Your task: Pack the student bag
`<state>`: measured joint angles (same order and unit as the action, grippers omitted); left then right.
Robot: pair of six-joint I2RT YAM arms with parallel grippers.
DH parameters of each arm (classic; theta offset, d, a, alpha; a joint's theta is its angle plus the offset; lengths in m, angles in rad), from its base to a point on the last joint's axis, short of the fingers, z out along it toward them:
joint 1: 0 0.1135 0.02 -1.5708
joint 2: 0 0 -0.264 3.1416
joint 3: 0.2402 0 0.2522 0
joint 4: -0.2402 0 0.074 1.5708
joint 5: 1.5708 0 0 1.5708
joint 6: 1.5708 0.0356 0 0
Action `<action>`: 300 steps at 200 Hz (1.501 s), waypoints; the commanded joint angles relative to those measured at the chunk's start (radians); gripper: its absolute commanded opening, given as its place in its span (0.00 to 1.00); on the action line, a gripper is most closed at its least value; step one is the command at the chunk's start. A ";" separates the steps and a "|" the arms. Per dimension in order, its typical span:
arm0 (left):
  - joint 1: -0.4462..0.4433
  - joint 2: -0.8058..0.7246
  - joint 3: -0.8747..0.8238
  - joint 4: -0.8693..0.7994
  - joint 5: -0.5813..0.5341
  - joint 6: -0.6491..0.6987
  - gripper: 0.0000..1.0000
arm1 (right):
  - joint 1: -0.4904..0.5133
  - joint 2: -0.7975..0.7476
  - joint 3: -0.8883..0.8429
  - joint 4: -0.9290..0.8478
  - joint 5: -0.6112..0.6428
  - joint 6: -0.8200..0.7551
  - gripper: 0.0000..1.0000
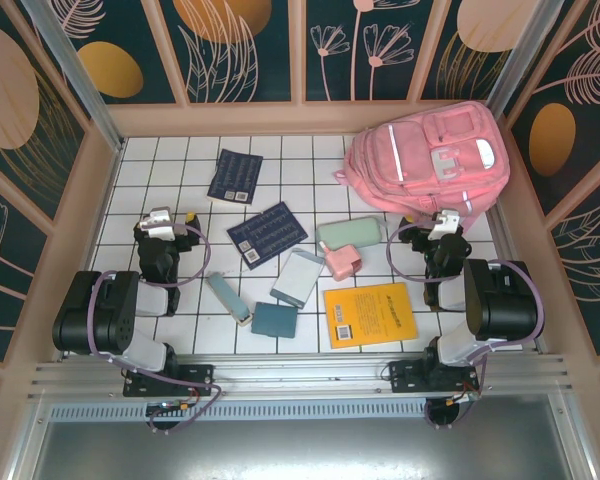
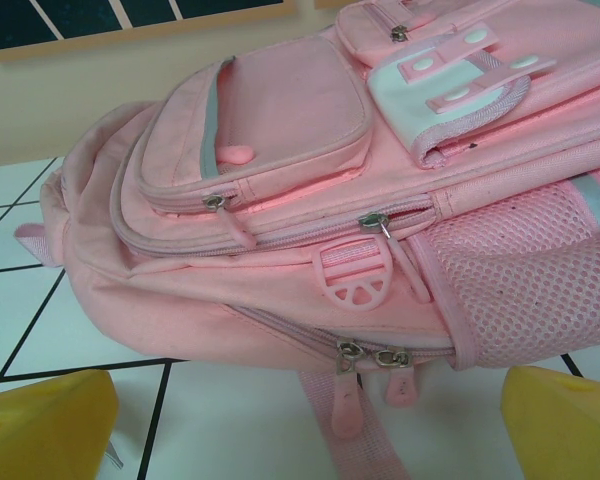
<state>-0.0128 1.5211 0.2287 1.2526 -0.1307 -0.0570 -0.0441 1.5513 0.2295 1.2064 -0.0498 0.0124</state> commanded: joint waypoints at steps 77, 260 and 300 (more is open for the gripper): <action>0.007 -0.004 0.008 0.016 0.013 -0.014 0.99 | 0.001 -0.012 0.017 0.019 -0.002 -0.005 0.99; -0.286 -0.467 0.660 -1.325 0.243 -0.652 0.99 | 0.380 -0.503 0.785 -1.150 0.152 0.257 0.96; -0.285 -0.366 0.590 -1.227 0.485 -0.786 0.99 | 0.319 -0.015 1.210 -1.589 0.176 0.266 0.99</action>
<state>-0.2970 1.1271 0.8810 -0.0051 0.1802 -0.6701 0.2855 1.2804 1.2499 -0.0723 0.1257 0.2440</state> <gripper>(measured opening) 0.988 0.976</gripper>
